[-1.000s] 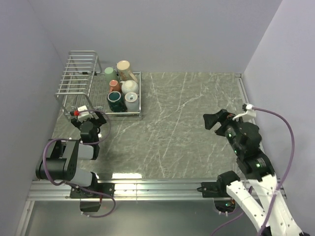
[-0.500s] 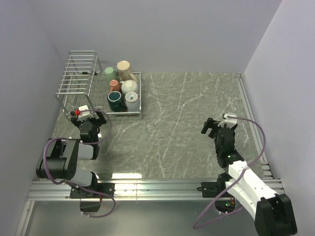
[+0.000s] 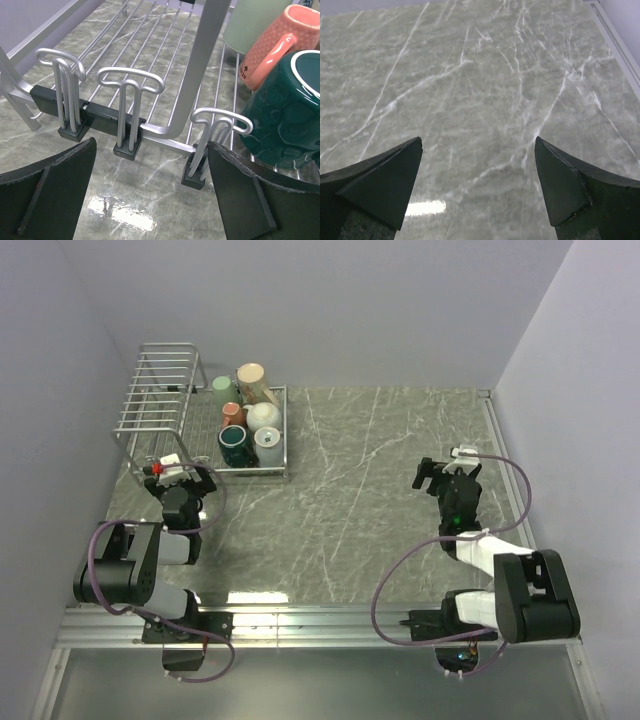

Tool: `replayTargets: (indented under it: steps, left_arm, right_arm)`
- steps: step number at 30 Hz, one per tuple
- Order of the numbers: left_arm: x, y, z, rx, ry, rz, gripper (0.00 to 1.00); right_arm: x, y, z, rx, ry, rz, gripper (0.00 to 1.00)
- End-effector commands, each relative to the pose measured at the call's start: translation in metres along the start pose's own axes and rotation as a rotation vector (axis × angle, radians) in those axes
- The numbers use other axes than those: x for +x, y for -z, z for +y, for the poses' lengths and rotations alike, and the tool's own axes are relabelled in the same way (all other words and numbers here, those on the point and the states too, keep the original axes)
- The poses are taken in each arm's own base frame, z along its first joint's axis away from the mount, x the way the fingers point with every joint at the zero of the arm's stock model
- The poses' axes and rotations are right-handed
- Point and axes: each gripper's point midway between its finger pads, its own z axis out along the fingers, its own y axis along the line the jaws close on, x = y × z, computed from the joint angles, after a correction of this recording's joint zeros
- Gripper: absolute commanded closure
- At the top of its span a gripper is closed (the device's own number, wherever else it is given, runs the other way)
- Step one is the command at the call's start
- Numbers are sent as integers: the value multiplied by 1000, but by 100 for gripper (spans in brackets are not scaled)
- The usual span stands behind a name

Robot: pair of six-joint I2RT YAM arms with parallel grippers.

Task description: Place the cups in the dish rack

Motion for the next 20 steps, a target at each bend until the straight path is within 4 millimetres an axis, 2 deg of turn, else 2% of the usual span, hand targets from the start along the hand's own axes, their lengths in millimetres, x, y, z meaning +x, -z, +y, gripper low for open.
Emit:
replayTargets:
  steps: [1,6,7,8,10,11,12,14,20]
  left_arm:
    - [-21,-5,-25,105,23,-63,0]
    - [-21,-6,-25,107,22,-61,1]
    - [-21,-6,-25,107,24,-59,1]
    - [-21,-6,-25,107,22,-61,1]
    - [-21,-6,-25,107,24,-59,0]
    - [-21,-6,-25,107,22,-60,1]
    - [-21,-6,-25,107,22,-61,1]
    - [-21,-6,-25,107,22,-61,0]
    - [-20,-5,-24,110,23,-59,1]
  right_arm:
    - [-31,-12,5,-26,-24,-107,0]
    - [-33,-7,8,-67,-30,-132,0]
    - [-20,1,7,-84,-21,-122,0]
    - [-35,7,5,-94,-29,-213,0]
    - [-34,21,10,-143,-51,-288,0]
    - [-26,20,1,-120,-53,-250,0]
    - [-23,16,3,-131,-32,-220,0]
    - [-26,12,9,-160,-14,-222,0]
    - [-26,12,10,-158,-10,-223,0]
